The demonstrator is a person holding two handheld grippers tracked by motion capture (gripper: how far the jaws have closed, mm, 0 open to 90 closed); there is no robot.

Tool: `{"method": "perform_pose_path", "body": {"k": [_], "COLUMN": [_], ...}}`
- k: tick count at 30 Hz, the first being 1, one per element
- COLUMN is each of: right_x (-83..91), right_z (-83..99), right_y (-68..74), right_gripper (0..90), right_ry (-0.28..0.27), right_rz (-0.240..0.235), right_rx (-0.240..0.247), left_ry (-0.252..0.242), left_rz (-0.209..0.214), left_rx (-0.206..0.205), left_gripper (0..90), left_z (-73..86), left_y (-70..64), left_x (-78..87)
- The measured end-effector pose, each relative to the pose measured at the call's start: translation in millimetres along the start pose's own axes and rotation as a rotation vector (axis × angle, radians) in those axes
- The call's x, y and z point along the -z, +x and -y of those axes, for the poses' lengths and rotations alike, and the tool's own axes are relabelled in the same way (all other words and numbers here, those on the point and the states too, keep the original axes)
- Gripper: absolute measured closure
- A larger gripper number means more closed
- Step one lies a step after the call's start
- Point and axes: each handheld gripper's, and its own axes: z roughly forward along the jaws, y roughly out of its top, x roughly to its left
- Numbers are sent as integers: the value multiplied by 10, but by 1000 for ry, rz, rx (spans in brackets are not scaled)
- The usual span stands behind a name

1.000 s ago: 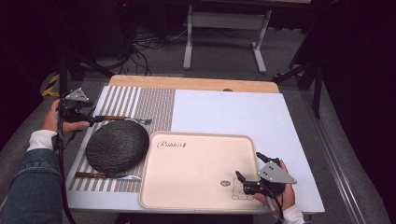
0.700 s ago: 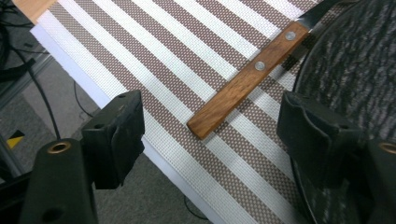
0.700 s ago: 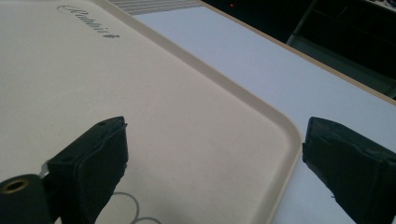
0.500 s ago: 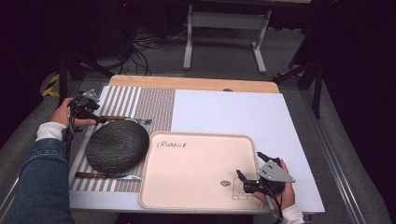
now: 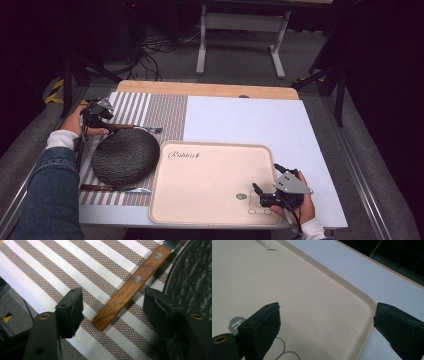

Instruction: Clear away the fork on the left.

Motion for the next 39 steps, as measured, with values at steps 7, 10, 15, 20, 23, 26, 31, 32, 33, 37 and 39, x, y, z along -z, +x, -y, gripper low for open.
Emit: {"method": "perform_pose_path", "body": {"k": [7, 10, 15, 20, 23, 26, 31, 32, 33, 37, 39], "right_x": [-22, -28, -31, -19, -16, -16, -9, -8, -7, -1, -3], "right_z": [16, 15, 12, 8, 9, 8, 4, 3, 3, 1, 3], "right_y": [1, 11, 25, 23, 20, 22, 20, 20, 19, 17, 11], "right_gripper": [80, 80, 80, 80, 80, 80, 80, 80, 80, 80, 80], "right_ry": [16, 22, 25, 20, 18, 17, 15, 14, 13, 10, 9], "right_rz": [-12, -19, -30, -37, -41, -43, -40, -39, -39, -37, -37], "right_rx": [6, 10, 19, 17, 16, 18, 19, 19, 19, 19, 17], "left_ry": [12, 24, 4, 56, 43, 20, -23, -33, -43, -147, -187], "left_rz": [67, 65, 51, -15, -40, -67, -139, -150, -163, -198, -200], "left_rx": [-27, -42, -29, -35, -30, -23, -12, -11, -7, 43, 61], "left_gripper": [592, 622, 728, 755, 756, 757, 758, 758, 758, 758, 758], "left_z": [-21, -40, -44, -73, -69, -64, -87, -88, -85, -54, -49], "left_y": [-30, -48, -70, -120, -145, -156, -176, -176, -177, -183, -188], "left_x": [7, 12, -16, -60, -66, -65, -20, -3, 15, 110, 150]}}
